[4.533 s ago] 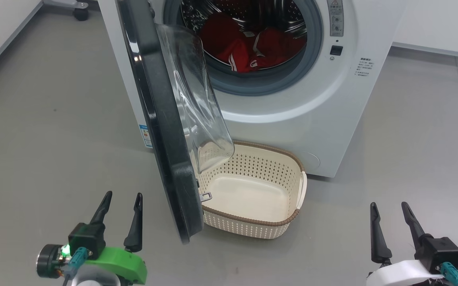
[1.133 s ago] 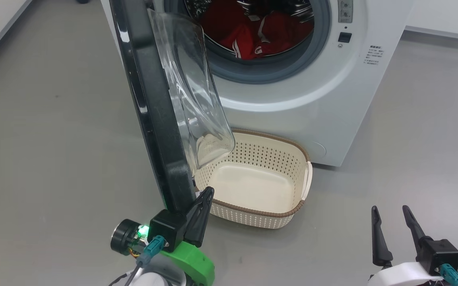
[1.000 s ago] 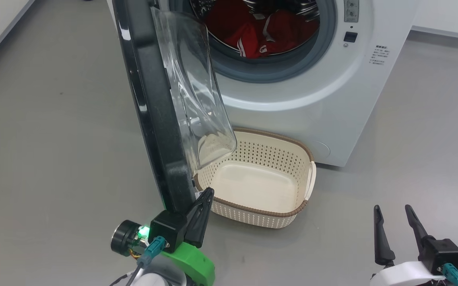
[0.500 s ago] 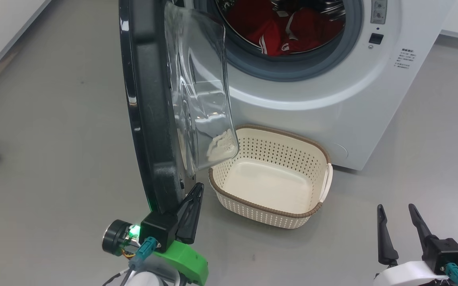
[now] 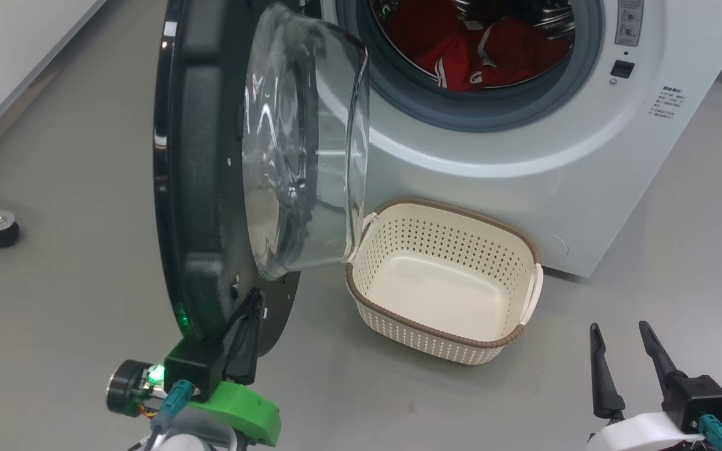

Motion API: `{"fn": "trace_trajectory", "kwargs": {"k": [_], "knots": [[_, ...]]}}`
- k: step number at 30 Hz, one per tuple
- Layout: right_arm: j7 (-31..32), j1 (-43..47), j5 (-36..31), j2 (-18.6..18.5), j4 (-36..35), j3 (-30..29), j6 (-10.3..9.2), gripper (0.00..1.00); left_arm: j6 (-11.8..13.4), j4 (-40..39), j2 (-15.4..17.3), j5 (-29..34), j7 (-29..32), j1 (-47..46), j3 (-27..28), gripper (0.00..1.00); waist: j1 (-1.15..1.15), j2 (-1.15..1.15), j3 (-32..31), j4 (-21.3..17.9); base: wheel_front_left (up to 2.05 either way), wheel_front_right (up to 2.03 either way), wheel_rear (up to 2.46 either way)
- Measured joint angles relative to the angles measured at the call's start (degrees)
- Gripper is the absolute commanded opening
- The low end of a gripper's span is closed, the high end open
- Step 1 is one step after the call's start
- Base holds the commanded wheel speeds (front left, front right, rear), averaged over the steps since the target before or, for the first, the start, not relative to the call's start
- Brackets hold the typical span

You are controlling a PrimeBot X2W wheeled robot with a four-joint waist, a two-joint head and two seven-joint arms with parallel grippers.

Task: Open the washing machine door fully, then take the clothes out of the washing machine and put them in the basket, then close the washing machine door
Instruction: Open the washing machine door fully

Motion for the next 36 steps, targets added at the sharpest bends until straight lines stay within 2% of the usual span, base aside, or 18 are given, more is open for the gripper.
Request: {"fn": "trace_trajectory", "kwargs": {"k": [10, 16, 36], "knots": [[0.00, -0.79, -0.76, -0.03, 0.03, 0.51, 0.49, 1.00, 0.08, 1.78, 1.97, 0.68, -0.51, -0.01, 7.80, 0.00, 0.00, 0.00, 1.21, -0.83, 0.00, 0.00, 0.00], [0.00, -1.23, -0.76, -0.04, -0.05, 0.34, 0.70, 1.00, 0.08, 3.60, 2.16, 0.79, -0.52, -0.22, 14.73, 0.00, 0.00, 0.00, 2.13, -1.71, 0.00, 0.00, 0.00], [0.00, -4.13, -1.21, -1.89, -1.03, -0.55, 1.15, 1.00, 0.09, 9.40, 1.65, 1.02, -1.19, -8.62, 28.37, 0.00, 0.00, 0.00, 8.23, -3.14, 0.00, 0.00, 0.00]]}}
